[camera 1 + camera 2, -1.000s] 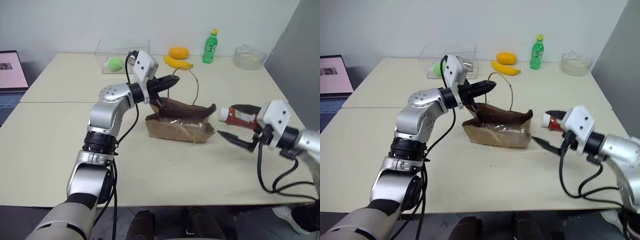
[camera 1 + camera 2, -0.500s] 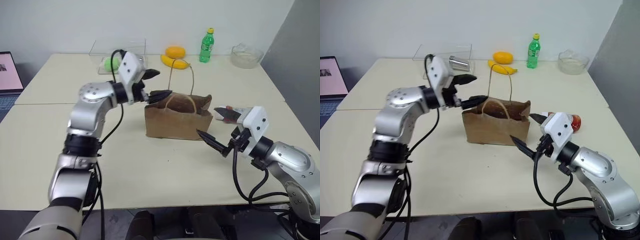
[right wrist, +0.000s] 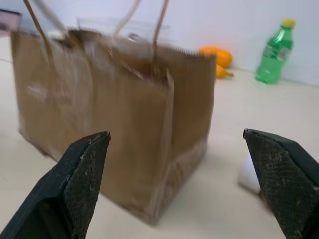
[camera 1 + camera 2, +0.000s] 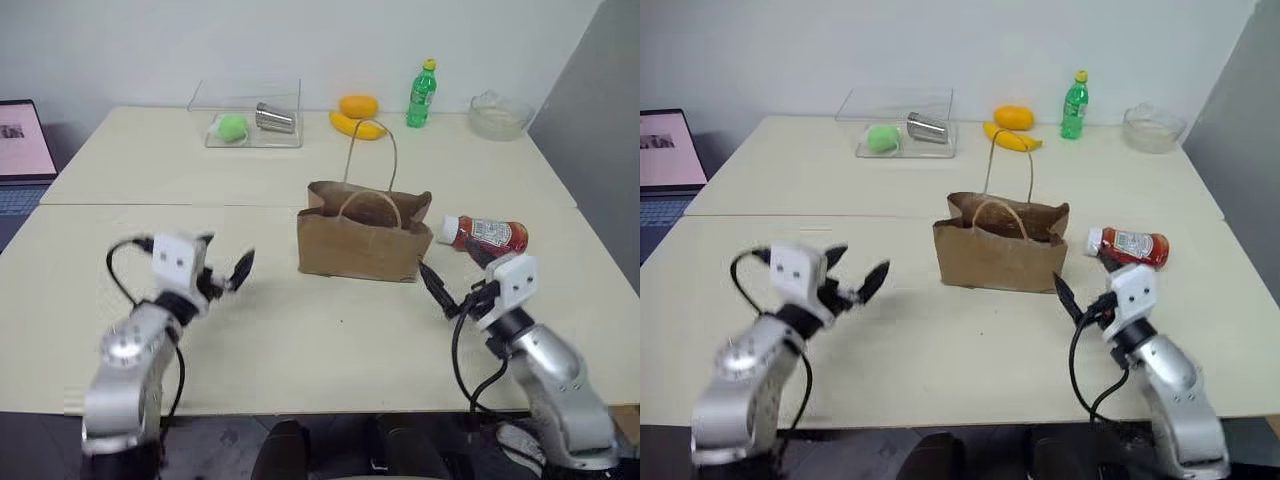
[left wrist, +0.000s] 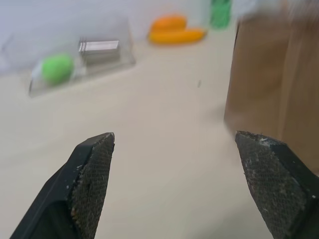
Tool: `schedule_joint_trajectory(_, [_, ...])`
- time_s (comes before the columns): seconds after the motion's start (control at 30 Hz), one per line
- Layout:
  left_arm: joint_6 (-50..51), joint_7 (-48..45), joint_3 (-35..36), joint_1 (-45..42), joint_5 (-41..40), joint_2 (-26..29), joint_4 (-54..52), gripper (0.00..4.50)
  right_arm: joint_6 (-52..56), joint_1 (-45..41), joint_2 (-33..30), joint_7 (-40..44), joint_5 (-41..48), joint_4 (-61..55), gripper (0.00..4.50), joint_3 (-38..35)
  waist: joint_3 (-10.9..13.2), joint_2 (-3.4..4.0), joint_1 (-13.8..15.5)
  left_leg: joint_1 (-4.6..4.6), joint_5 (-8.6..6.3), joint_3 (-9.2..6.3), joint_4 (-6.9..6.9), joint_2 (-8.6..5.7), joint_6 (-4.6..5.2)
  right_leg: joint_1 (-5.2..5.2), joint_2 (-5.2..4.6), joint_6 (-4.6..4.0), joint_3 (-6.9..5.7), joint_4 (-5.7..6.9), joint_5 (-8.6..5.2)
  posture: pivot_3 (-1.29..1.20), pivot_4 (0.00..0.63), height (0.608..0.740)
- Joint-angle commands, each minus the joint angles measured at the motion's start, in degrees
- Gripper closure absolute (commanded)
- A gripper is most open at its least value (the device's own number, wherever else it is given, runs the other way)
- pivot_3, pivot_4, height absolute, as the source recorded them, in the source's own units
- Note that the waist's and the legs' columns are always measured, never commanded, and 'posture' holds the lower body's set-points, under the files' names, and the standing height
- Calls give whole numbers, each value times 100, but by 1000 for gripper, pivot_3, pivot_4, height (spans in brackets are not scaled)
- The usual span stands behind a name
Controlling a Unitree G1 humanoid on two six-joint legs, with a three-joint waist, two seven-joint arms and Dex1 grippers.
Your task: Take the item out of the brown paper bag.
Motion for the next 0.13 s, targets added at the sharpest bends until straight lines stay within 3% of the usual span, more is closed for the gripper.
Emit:
schedule_joint_trajectory(0.03, [-470, 294, -66, 148, 75, -227, -444, 457, -797, 83, 123, -57, -228, 104, 0, 109, -1, -1, 4, 9, 0, 1, 0, -3, 1, 8, -2, 0, -2, 1, 3, 0, 150, 740])
schedule_joint_trajectory(0.13, [-811, 398, -135, 212, 146, -393, -167, 457, -1087, 13, 217, -67, -346, 458, 0, 194, -4, -2, -6, 43, 0, 3, -2, -2, 2, 32, -1, -27, 0, 0, -12, 0, 150, 740])
